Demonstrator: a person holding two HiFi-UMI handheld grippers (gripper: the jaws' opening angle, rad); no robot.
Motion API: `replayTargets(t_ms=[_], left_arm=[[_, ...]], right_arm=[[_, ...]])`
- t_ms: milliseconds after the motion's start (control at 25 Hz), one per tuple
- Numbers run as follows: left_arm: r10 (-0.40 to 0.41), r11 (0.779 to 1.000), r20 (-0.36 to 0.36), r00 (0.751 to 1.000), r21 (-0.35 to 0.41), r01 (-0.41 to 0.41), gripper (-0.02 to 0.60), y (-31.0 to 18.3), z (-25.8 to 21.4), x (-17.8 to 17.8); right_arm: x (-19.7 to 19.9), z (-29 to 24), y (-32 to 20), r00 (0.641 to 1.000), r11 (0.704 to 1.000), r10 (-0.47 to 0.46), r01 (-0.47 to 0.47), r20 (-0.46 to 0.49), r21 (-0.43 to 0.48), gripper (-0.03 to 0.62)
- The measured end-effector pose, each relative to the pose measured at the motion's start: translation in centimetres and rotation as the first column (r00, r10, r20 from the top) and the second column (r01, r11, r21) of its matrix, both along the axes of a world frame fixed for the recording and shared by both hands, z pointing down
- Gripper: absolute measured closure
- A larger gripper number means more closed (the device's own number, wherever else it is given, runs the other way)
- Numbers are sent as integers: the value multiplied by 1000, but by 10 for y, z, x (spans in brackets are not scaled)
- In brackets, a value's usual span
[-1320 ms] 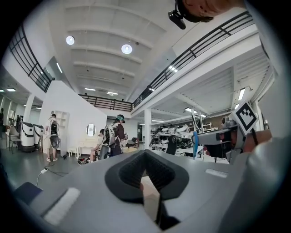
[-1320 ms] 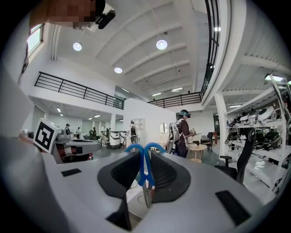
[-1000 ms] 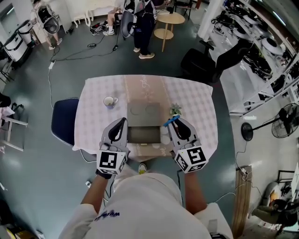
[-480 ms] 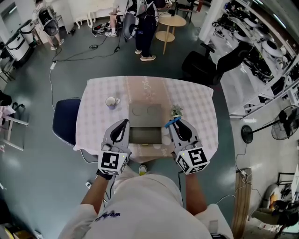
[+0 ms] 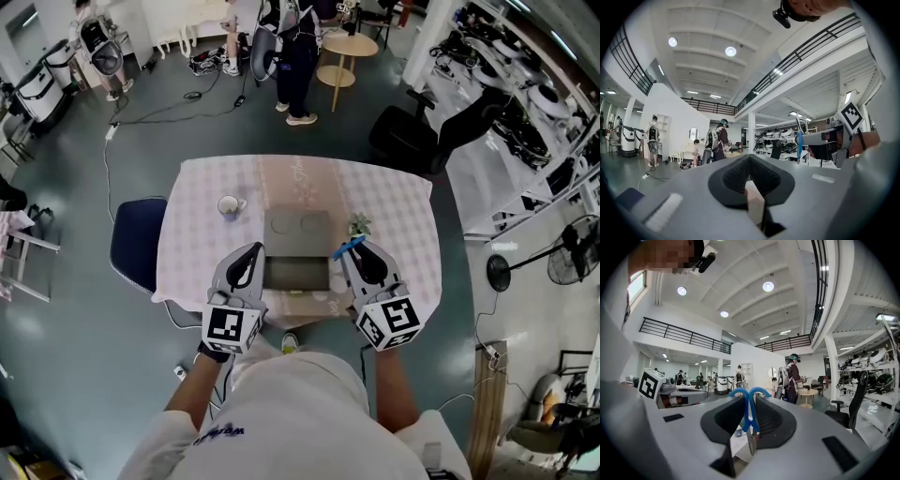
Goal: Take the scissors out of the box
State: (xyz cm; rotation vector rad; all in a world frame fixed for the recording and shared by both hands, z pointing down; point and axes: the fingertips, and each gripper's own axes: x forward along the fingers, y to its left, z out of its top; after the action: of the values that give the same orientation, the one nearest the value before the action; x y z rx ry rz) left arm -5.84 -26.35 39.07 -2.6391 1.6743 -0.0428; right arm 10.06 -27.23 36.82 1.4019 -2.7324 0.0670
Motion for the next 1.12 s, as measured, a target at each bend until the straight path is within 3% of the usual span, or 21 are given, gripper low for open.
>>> replayTargets(t_ms=[400,1120], left_arm=[[-40,999,-17,999,5,40,580,1,2,-13],[-38,999,-6,999,-24,38,580,-4,11,-11]], right_arm=[[-1,3,-2,1000,1000,2,-1,13,-10,519],[-3,4,-10,1000,1000,-11,11,4,-15,519]])
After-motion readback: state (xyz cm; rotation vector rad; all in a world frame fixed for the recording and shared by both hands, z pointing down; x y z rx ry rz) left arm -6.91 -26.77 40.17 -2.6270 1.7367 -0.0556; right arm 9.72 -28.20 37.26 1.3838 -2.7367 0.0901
